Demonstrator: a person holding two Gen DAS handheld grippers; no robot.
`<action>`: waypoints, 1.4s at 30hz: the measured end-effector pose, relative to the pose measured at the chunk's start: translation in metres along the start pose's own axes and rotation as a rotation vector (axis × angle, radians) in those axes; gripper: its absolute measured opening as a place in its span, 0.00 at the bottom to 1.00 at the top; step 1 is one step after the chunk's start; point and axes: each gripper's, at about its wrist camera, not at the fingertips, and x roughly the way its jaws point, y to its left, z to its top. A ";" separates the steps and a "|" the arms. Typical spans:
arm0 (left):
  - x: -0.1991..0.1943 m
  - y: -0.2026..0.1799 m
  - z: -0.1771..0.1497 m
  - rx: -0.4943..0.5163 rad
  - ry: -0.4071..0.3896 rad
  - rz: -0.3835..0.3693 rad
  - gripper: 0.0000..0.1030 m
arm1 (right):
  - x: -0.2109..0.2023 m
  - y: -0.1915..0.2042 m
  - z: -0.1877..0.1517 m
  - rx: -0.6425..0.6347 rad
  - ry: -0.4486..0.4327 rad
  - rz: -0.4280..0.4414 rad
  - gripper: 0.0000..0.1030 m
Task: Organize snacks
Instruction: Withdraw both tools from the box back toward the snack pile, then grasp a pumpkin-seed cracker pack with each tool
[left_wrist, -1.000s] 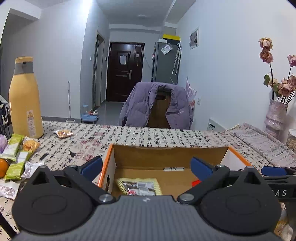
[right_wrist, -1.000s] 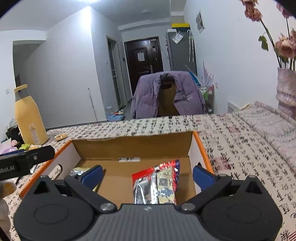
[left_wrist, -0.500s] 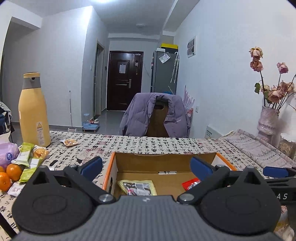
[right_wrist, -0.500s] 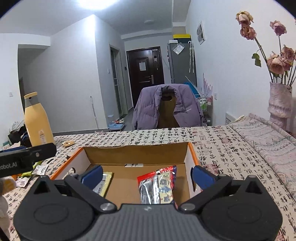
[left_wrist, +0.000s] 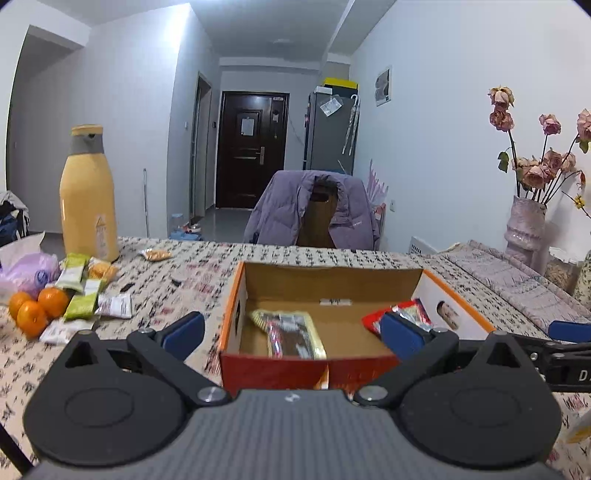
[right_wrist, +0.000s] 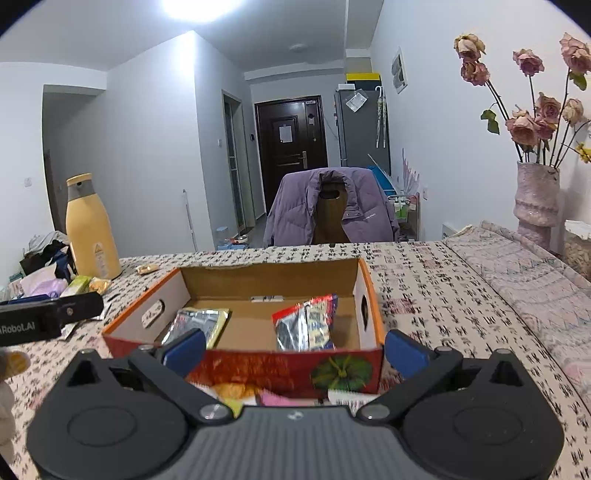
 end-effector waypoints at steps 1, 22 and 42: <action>-0.003 0.002 -0.003 -0.002 0.004 0.000 1.00 | -0.004 -0.001 -0.004 0.000 0.003 0.000 1.00; -0.020 0.017 -0.071 0.010 0.114 -0.026 1.00 | -0.021 -0.034 -0.063 0.050 0.120 -0.100 1.00; -0.017 0.026 -0.067 -0.041 0.125 -0.010 1.00 | 0.065 -0.051 -0.034 0.075 0.231 -0.147 0.78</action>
